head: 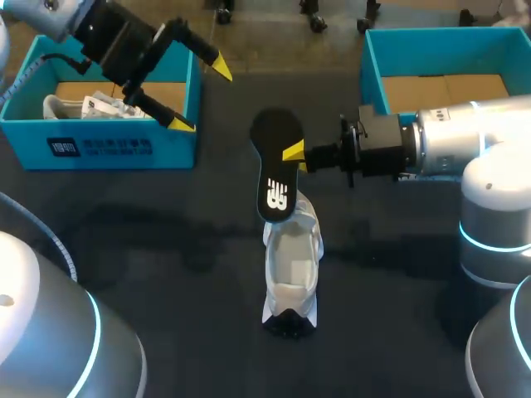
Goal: Take the shoe out of the shoebox, open the shoe tongue, remove and reinsert the insole, then place the shoe into the shoebox
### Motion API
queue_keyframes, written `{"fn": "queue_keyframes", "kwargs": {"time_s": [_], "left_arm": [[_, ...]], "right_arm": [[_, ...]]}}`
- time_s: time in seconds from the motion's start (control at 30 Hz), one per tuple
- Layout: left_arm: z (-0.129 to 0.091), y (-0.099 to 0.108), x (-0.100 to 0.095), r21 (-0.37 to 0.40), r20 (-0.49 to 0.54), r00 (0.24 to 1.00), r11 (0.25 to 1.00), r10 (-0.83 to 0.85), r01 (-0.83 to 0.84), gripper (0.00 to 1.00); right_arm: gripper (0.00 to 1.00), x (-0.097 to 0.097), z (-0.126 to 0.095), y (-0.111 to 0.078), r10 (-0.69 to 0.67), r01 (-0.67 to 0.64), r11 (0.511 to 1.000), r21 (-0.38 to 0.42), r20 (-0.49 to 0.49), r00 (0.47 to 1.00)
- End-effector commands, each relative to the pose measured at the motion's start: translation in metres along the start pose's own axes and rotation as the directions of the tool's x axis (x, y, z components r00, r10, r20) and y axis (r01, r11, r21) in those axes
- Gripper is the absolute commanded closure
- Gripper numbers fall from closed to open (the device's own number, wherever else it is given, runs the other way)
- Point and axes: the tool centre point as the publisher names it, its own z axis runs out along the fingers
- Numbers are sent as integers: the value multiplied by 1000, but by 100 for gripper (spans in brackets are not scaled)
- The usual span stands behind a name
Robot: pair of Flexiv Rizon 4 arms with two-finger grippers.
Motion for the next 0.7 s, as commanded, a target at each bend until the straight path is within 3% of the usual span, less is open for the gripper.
{"fn": "queue_keyframes", "kwargs": {"time_s": [0.03, 0.07, 0.33, 0.4, 0.43, 0.5, 0.6, 0.7], "left_arm": [[9, 9, 23, 48, 239, 971, 998, 17, -29, 0], [5, 11, 29, 73, 276, 961, 997, -9, -12, 0], [5, 11, 29, 73, 276, 961, 997, -9, -12, 0], [18, 11, 31, 18, 395, 918, 999, -43, 38, 0], [26, 10, 34, 38, 425, 905, 999, -27, 12, 0], [46, 10, 37, -24, 460, 888, 999, -22, 37, 0], [65, 6, 44, 12, 538, 843, 1000, -3, -4, 0], [70, 8, 45, 27, 588, 808, 999, -31, 19, 0]], "right_arm": [[100, 0, 1, 0, 1, -1, 1000, -2, 2, 1000], [100, 0, 1, 0, 1, -1, 1000, -2, 2, 1000], [100, 0, 1, 0, 1, -1, 1000, -2, 2, 1000], [100, 0, 1, 0, 1, -1, 1000, -2, 2, 1000], [100, 0, 1, 0, 1, -1, 1000, -2, 2, 1000], [100, 0, 2, 0, -5, 5, 1000, -5, -18, 1000], [100, -1, 5, -4, -10, 9, 1000, -16, -65, 998], [100, -3, 8, -7, -14, 12, 1000, -18, -106, 994]]}}
